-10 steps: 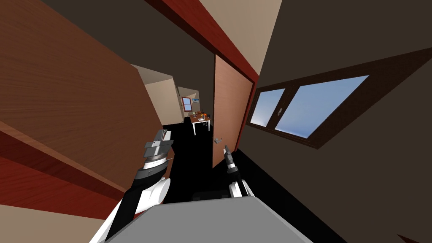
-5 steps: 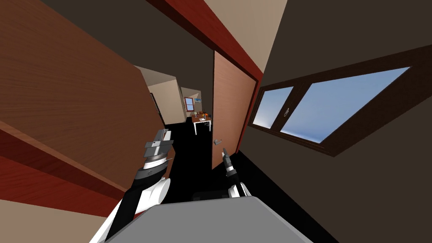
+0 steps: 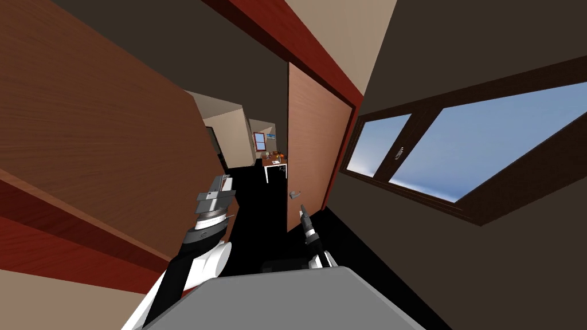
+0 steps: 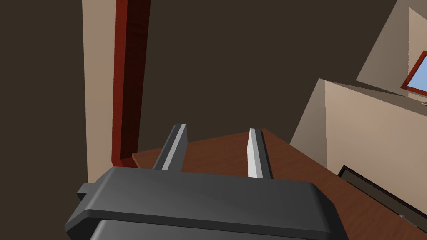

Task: Push the door open

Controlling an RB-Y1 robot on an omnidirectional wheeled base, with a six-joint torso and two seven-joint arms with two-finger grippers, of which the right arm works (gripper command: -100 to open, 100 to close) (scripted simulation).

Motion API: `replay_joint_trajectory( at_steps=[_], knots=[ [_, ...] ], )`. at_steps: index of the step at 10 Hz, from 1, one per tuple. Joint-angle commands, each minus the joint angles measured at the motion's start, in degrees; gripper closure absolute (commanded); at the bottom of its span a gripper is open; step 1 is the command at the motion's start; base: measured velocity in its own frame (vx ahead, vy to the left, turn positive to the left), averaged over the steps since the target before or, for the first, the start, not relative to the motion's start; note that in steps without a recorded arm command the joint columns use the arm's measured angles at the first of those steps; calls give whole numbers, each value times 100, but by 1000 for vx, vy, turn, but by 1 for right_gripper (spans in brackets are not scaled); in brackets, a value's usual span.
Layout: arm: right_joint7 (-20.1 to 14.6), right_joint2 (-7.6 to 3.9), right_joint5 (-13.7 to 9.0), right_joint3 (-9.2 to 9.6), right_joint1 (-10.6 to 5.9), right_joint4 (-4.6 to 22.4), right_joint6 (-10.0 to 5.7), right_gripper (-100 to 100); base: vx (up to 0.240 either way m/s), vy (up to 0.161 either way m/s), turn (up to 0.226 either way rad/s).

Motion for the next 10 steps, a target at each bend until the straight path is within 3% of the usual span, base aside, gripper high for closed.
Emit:
replay_joint_trajectory(
  at_steps=[1,7,10],
  knots=[
    [-41,-6,8,61,-59,272,-74,-100,87,-100,98],
    [-118,13,36,222,-205,903,-236,-100,50,-74,61],
    [-177,33,57,345,-317,1385,-360,-100,94,-123,101]
  ],
)
